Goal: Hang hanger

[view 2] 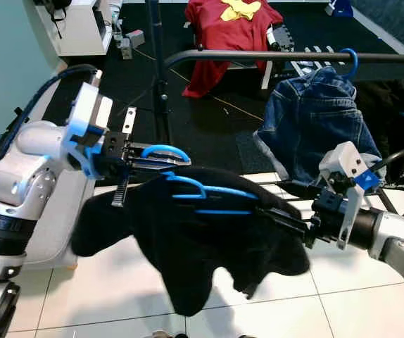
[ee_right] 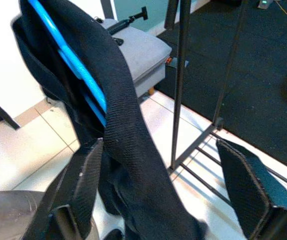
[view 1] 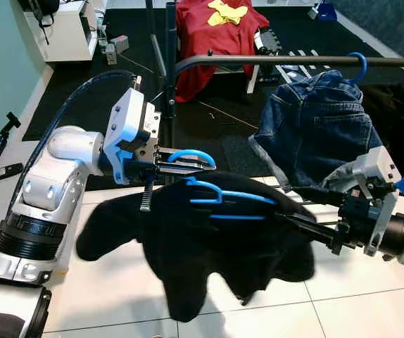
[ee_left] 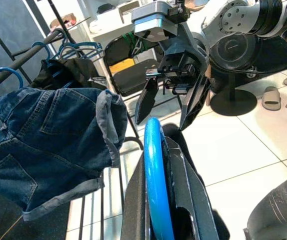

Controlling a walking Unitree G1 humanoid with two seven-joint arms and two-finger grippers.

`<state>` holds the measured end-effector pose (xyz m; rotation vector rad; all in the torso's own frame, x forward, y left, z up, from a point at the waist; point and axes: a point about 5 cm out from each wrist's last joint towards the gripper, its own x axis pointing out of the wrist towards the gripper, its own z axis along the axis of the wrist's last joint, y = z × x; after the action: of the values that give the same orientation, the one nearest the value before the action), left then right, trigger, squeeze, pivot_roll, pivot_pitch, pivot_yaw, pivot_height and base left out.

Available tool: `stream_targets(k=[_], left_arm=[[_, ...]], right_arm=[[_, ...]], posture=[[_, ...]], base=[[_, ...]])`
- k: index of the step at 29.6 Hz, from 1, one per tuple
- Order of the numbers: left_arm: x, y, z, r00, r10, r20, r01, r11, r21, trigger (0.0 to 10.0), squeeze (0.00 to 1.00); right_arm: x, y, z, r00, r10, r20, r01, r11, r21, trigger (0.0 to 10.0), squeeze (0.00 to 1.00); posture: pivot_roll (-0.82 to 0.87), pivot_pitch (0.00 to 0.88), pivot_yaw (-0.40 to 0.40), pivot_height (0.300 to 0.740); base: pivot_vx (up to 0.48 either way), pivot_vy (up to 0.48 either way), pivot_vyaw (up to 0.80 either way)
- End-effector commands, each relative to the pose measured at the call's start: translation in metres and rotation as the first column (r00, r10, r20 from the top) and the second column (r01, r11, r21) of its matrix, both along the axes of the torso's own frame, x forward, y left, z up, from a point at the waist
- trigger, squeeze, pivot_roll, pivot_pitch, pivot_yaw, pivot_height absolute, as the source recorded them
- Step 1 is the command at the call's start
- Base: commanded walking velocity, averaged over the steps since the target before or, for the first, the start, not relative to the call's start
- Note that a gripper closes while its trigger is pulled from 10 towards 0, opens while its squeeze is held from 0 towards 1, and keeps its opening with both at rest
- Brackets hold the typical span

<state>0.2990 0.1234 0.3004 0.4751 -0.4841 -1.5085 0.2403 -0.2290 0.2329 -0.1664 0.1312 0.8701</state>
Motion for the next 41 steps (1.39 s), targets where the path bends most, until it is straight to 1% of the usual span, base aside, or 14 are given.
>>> stream_targets(k=[1, 5, 13, 16, 20, 21, 27, 35, 36, 37, 39, 40, 41], left_arm=[[-0.003, -0.002, 0.003, 0.999, -0.025, 0.021, 0.025, 1.0, -0.003, 10.0, 0.0], [-0.003, -0.002, 0.003, 0.999, -0.026, 0.02, 0.026, 1.0, -0.005, 10.0, 0.0], [-0.003, -0.003, 0.003, 0.999, -0.027, 0.021, 0.027, 1.0, -0.008, 10.0, 0.0], [-0.003, -0.003, 0.004, 0.999, -0.025, 0.025, 0.025, 1.0, -0.013, 10.0, 0.0], [-0.003, -0.003, 0.004, 0.999, -0.023, 0.029, 0.024, 1.0, -0.016, 10.0, 0.0], [-0.003, -0.003, 0.005, 0.999, -0.022, 0.03, 0.023, 1.0, -0.018, 10.0, 0.0], [-0.003, -0.004, 0.005, 0.999, -0.022, 0.032, 0.023, 1.0, -0.022, 10.0, 0.0], [-0.002, -0.004, 0.006, 0.999, -0.018, 0.033, 0.019, 1.0, -0.024, 10.0, 0.0], [0.0, -0.003, 0.004, 1.0, -0.007, 0.02, 0.008, 1.0, -0.023, 10.0, 0.0], [0.001, -0.002, 0.003, 1.0, -0.004, 0.0, 0.004, 1.0, -0.025, 8.9, 0.0], [0.002, -0.002, 0.002, 1.0, -0.002, -0.015, 0.002, 1.0, -0.027, 8.9, 0.0], [0.002, -0.001, 0.001, 0.999, -0.013, -0.035, 0.012, 1.0, -0.028, 0.0, 0.0], [0.001, -0.001, 0.001, 0.999, -0.025, -0.047, 0.023, 0.999, -0.038, 0.0, 0.0]], right_arm=[[-0.002, 0.002, -0.002, 1.0, 0.007, 0.006, -0.007, 1.0, -0.011, 10.0, 0.0], [0.0, 0.003, -0.005, 1.0, 0.0, -0.004, 0.0, 0.999, -0.033, 10.0, 0.0], [0.002, 0.004, -0.01, 1.0, -0.017, -0.019, 0.017, 0.999, -0.044, 10.0, 0.0], [0.004, 0.01, -0.021, 0.999, -0.018, -0.05, 0.017, 1.0, -0.024, 10.0, 0.0], [0.004, 0.015, -0.027, 0.998, -0.011, -0.069, 0.011, 1.0, -0.004, 10.0, 0.0], [0.005, 0.017, -0.029, 0.997, -0.009, -0.071, 0.009, 1.0, 0.009, 0.0, 0.0], [0.006, 0.018, -0.029, 0.998, -0.014, -0.066, 0.016, 1.0, 0.021, 0.0, 0.0], [0.009, 0.014, -0.026, 0.998, -0.041, -0.045, 0.042, 0.999, 0.015, 0.0, 0.0], [0.01, 0.011, -0.022, 0.998, -0.057, -0.027, 0.058, 0.998, 0.008, 0.0, 0.0], [0.01, 0.008, -0.021, 0.998, -0.063, -0.021, 0.063, 0.998, 0.004, 0.0, 0.0], [0.01, 0.007, -0.02, 0.998, -0.068, -0.017, 0.068, 0.998, 0.002, 0.0, 0.0], [0.01, 0.006, -0.019, 0.997, -0.07, -0.014, 0.07, 0.998, -0.001, 0.0, 0.0], [0.01, 0.006, -0.019, 0.997, -0.07, -0.013, 0.07, 0.998, -0.002, 0.0, 0.0]], posture=[[-0.12, 0.186, 0.002, 0.74], [-0.12, 0.186, 0.001, 0.74], [-0.12, 0.187, 0.001, 0.74], [-0.12, 0.186, 0.001, 0.74], [-0.12, 0.186, 0.001, 0.74], [-0.12, 0.185, 0.001, 0.74], [-0.12, 0.185, 0.002, 0.74], [-0.12, 0.185, 0.002, 0.74], [-0.12, 0.186, 0.003, 0.74], [-0.12, 0.186, 0.004, 0.74], [-0.12, 0.186, 0.004, 0.74], [-0.12, 0.187, 0.003, 0.74], [-0.12, 0.186, 0.004, 0.74]], base=[[0.0, 0.0, 0.0], [0.0, 0.0, 0.0], [0.0, 0.0, 0.0], [0.0, 0.0, 0.0], [0.0, 0.0, 0.0], [0.0, 0.0, 0.0], [0.0, 0.0, 0.0], [0.0, 0.0, 0.0], [0.0, 0.0, 0.0], [0.0, 0.0, 0.0], [0.0, 0.0, 0.0], [0.0, 0.0, 0.0], [0.0, 0.0, 0.0]])
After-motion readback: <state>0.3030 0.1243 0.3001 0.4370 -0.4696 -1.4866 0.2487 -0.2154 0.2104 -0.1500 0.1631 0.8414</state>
